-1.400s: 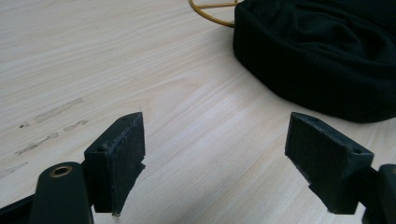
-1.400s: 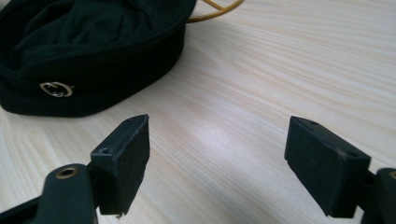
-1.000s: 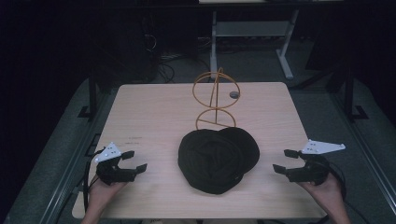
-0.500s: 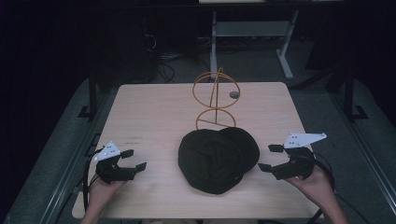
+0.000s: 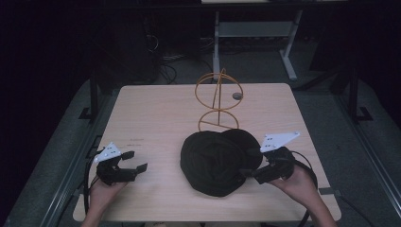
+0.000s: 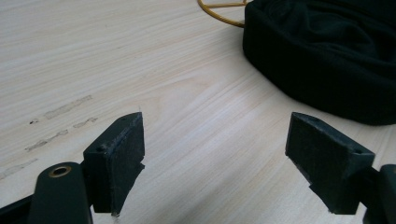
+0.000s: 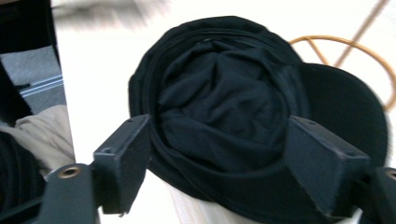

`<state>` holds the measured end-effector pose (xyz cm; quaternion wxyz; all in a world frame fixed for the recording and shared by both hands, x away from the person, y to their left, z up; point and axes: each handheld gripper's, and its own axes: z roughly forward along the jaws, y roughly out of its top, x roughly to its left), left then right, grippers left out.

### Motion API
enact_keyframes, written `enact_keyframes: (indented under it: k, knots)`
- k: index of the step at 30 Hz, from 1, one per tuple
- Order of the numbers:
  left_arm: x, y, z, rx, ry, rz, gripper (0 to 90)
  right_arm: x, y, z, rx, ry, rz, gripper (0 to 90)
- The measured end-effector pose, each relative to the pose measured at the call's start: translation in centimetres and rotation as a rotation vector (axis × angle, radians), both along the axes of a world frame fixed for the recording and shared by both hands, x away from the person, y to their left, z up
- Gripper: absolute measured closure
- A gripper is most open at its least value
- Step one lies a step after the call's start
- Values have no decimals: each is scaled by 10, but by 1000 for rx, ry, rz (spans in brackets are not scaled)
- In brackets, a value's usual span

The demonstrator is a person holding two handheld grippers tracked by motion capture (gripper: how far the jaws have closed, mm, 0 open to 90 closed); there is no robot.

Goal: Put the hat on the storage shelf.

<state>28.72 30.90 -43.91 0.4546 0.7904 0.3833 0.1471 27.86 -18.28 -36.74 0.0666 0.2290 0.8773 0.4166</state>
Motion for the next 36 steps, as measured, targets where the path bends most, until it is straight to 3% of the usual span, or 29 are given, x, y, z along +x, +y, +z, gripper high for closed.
enact_keyframes:
  k: [11, 12, 24, 25, 30, 36]
  knots:
    - [0, 1, 1, 2, -3, -3, 195, 6, 38, -9, -68, 15, 80, 331]
    - [1, 1, 1, 1, -2, -4, 194, 6, 44, -11, -79, 20, 96, 366]
    - [2, 2, 0, -4, 3, 5, 194, 7, 67, -26, -142, 50, 150, 478]
    - [2, 2, 0, -5, 3, 5, 195, 8, 69, -27, -161, 33, 168, 490]
    - [2, 3, 0, -2, 0, 4, 195, 8, 78, -32, -156, 40, 182, 541]
    - [2, 4, 0, -6, -2, 10, 194, 5, 91, -45, -193, 61, 213, 601]
